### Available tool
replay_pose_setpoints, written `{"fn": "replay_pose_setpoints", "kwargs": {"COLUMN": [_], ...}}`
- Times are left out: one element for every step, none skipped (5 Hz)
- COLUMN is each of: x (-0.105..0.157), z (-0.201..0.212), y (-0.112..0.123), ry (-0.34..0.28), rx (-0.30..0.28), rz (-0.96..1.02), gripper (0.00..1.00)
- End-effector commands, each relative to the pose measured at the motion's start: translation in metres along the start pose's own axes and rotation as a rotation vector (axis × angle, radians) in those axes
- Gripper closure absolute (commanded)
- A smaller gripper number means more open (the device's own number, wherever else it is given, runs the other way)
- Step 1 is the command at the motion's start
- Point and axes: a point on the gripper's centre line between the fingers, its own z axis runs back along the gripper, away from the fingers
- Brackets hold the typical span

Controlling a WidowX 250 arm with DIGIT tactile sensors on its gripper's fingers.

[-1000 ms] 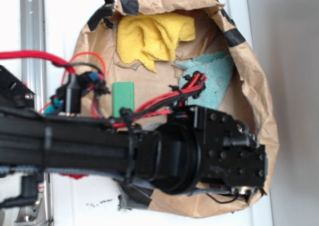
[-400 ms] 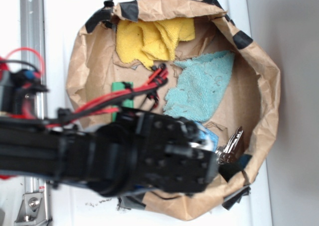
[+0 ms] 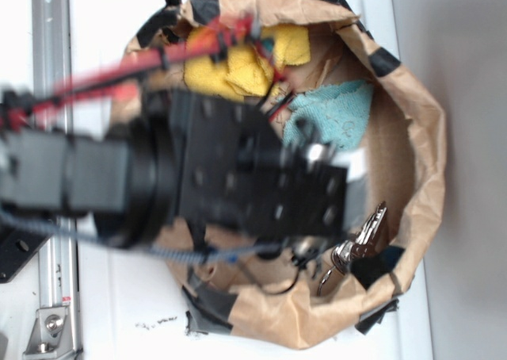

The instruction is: Grab the blue block.

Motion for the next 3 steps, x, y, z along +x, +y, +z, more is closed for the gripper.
{"fn": "replay_pose_setpoints", "kwargs": {"x": [0.032,0.022,0.016], "z": [0.064,0.07,0.071], "y": [0.003,-0.001,-0.003], "ry": [-0.234,-0.197,-0.182], "rx": [-0.143,-0.107,-0.039], "rz": [-0.297,-0.339,-0.331], "gripper": [1.0,1.0,1.0]}}
